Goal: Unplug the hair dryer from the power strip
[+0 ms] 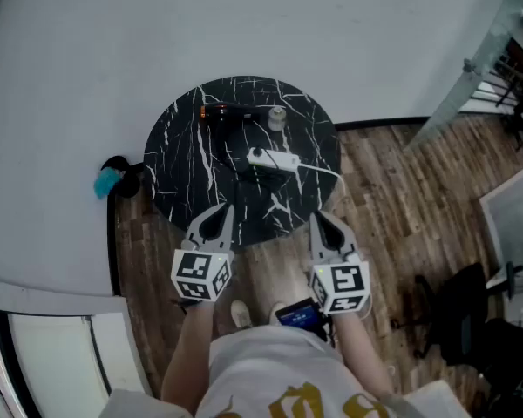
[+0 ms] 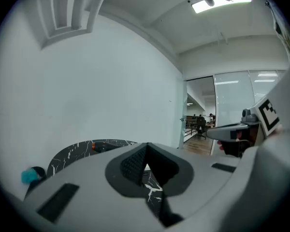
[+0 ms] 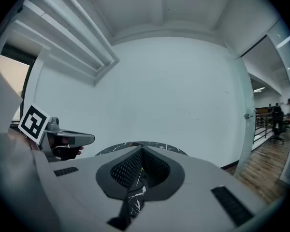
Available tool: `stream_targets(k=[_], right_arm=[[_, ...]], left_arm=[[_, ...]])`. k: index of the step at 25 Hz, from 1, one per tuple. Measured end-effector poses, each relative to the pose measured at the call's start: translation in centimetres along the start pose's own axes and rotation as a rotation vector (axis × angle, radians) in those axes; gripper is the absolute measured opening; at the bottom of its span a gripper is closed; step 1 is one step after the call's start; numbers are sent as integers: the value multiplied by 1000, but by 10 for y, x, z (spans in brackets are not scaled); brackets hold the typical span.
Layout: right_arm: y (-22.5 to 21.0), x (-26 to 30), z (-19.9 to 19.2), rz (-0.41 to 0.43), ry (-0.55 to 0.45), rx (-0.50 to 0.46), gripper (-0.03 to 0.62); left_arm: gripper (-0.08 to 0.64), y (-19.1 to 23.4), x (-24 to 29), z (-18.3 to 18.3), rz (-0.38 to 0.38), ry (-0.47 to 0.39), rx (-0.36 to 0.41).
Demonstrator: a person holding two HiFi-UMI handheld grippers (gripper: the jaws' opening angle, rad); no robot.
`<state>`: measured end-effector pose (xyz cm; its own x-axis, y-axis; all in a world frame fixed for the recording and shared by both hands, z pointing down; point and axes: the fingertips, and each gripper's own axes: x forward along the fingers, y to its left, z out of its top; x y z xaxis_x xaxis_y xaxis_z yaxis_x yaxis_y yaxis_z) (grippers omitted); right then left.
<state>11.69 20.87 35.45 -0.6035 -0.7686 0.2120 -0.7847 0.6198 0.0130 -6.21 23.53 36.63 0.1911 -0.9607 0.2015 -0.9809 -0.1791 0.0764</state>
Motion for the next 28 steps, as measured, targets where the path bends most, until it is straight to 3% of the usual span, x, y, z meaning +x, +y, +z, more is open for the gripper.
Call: stream_targets(k=[12,20,26,28], right_arm=[[-23,-15,-6,39,-6,2,-2],[-17,-12,-4,176,-45,70,-2],[-27,15,-20,169,38,74,-2],[-30,26,-22,185,54,96,-2]], left_arm=[[2,-25,1,-8,44,13,1],[2,-29,12,-13,49,44,22],[2,-14,31,-14,57,45,12],[2,-11,41,-11,24,20,-17]])
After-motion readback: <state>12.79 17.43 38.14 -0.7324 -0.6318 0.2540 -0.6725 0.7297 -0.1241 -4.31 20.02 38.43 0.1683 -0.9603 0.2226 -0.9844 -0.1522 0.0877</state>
